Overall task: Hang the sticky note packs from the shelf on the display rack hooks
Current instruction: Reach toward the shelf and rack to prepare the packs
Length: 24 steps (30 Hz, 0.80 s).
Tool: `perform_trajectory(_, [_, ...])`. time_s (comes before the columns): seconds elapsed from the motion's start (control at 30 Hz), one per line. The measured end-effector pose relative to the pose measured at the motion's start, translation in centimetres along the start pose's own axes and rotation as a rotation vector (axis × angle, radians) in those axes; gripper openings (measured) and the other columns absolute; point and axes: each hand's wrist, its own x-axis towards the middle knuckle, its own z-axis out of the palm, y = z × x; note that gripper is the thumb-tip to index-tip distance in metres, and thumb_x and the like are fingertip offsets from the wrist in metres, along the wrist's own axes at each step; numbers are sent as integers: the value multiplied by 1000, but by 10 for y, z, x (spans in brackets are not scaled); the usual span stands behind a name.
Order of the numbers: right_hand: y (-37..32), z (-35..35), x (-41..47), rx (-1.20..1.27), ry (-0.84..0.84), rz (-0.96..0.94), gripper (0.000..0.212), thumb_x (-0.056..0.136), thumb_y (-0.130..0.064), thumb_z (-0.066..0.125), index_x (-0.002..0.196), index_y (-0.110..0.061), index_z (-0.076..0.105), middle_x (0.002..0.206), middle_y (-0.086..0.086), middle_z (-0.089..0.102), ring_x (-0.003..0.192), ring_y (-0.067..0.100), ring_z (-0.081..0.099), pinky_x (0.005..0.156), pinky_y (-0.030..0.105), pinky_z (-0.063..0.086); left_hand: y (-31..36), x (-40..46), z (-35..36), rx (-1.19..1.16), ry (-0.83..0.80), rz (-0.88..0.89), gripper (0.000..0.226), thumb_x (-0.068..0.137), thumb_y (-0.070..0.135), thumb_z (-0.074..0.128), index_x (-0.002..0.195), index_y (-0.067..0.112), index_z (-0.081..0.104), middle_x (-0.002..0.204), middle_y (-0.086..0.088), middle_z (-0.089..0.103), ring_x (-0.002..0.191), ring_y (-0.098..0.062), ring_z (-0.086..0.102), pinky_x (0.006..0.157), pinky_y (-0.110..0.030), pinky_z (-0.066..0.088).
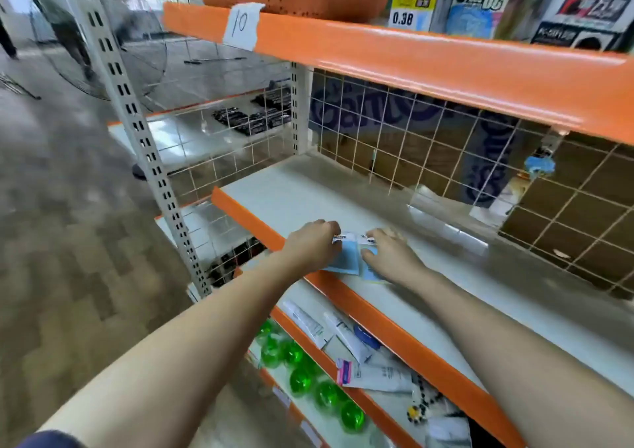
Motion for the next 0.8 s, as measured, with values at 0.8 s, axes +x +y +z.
perform_trajectory(0.8, [-11, 18, 8, -91, -86, 460, 58, 93, -50, 41, 142, -20, 33, 150, 20, 24, 134, 40, 26, 105, 46, 31, 1, 70, 59, 155, -125, 181, 46, 95, 39, 43, 133, 14, 37, 132, -14, 37, 125, -33, 34, 101, -48, 34])
